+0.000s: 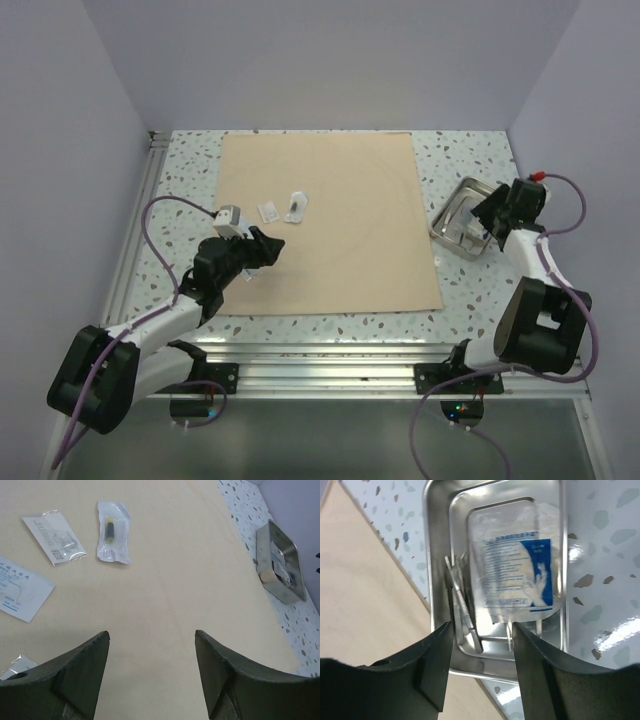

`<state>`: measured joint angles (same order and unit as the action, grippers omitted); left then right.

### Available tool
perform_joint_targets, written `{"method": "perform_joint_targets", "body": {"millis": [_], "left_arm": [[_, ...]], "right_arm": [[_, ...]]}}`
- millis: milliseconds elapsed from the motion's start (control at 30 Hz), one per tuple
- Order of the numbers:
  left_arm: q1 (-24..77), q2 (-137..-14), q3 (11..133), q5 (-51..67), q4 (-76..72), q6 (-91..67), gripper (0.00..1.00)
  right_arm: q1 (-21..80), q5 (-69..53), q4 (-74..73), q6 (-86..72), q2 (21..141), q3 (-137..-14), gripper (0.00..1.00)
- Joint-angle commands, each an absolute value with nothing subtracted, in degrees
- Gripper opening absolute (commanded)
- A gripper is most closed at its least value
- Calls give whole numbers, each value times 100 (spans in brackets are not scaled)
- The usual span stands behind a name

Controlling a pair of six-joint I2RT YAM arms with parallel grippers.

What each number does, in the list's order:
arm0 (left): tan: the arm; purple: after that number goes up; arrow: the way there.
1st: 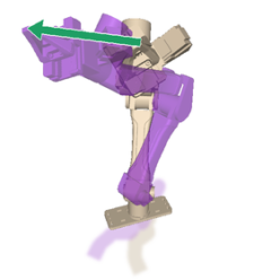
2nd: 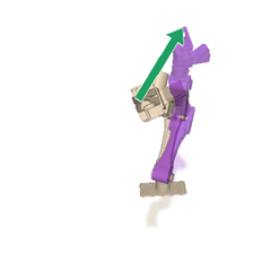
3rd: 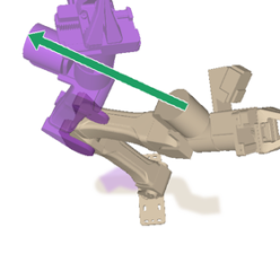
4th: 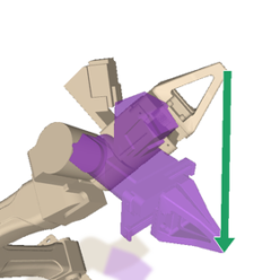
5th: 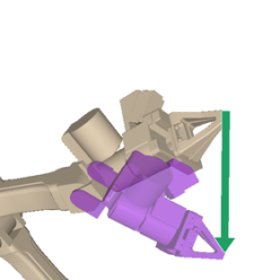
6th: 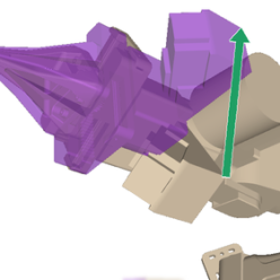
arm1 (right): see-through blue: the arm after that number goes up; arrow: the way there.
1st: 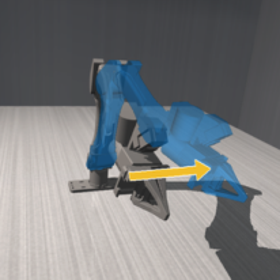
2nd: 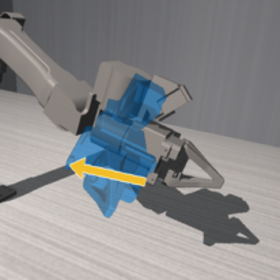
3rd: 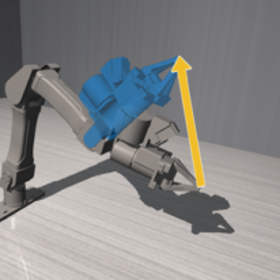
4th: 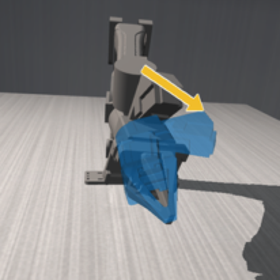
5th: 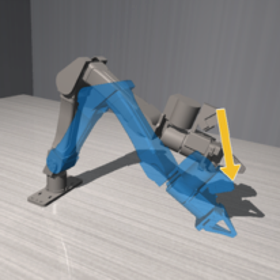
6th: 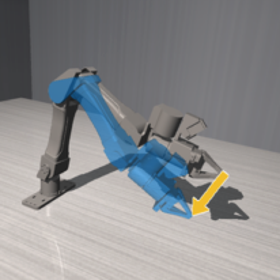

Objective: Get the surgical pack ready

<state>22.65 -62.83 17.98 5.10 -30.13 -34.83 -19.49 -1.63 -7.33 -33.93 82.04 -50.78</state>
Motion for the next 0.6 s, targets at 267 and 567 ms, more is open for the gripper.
{"method": "perform_joint_targets", "body": {"millis": [267,567], "left_arm": [[2294,-6319,1898,185,-2804,-3322,78],[2285,-6372,1978,18,-2672,-3296,79]], "right_arm": [[438,-483,-844,-2935,8637,-6046,51],[2354,191,-1229,-3445,10413,-7993,54]]}}
